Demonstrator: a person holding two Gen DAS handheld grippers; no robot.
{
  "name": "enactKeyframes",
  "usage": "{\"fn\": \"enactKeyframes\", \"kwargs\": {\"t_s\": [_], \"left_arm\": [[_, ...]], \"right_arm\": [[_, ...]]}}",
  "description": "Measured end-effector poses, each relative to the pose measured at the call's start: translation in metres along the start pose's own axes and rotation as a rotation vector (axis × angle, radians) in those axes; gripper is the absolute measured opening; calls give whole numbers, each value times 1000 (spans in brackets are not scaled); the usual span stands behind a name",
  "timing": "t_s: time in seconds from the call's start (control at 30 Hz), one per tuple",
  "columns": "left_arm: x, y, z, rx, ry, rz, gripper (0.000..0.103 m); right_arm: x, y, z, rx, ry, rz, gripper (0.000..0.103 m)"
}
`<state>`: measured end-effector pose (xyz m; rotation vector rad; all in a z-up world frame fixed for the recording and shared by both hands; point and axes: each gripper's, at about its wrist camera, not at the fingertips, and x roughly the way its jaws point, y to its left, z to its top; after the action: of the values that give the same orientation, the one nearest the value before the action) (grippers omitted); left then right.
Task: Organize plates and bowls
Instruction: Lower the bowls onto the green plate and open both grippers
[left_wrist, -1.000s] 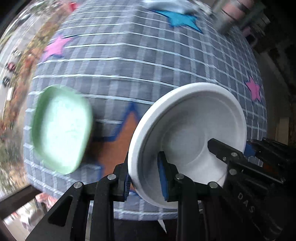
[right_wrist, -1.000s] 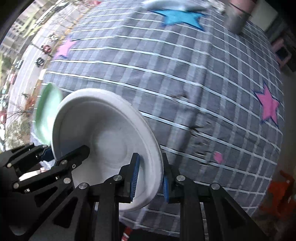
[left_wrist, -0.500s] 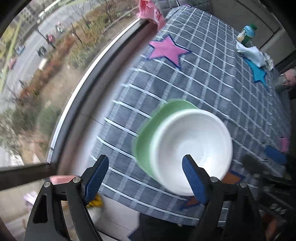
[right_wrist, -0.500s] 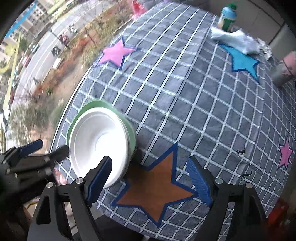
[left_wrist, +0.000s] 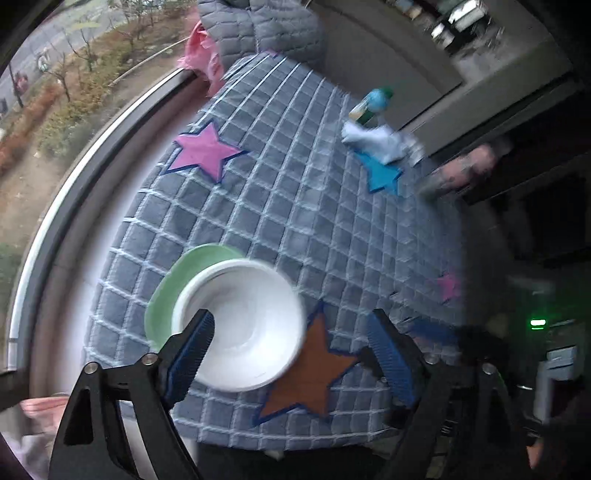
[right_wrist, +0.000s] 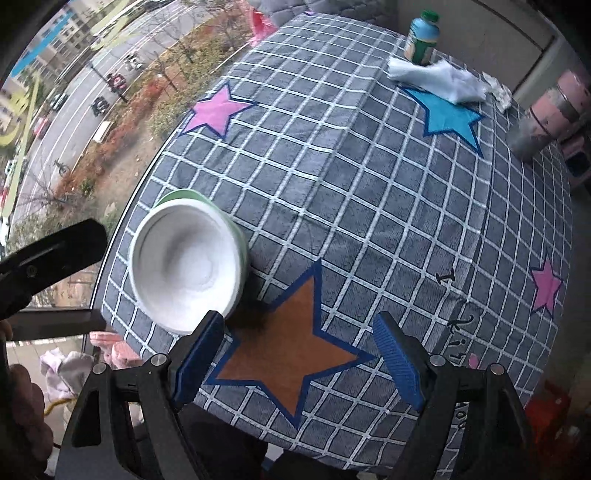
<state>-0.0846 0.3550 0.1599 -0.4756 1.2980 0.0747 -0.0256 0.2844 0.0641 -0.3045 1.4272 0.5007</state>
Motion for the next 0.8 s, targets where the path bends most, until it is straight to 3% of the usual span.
{"fn": "enactKeyframes", "kwargs": {"t_s": [0.1,0.17,0.23,0.3,0.43,0.53,0.8], "left_arm": [[3,-8,-4,89,-20,228,89],[2,-4,-10,88,-25,305,90],[10,3,-15,80,36,410,90],[19,10,-20,72,81,460,90],[25,16,-25,33,111,414,90],[21,14,-24,16,94,326,90],[33,-11,-19,59,108,356,90]], "right_arm": [[-3,13,2,-53,-5,-5,84],[-1,21,3,-83,0,-6,84],[2,30,1,-113,14,0,84],[5,38,-1,-137,24,8,84],[5,51,-5,-179,24,10,84],[4,49,-9,-178,23,0,84],[-2,16,-21,-81,26,-17,84]]}}
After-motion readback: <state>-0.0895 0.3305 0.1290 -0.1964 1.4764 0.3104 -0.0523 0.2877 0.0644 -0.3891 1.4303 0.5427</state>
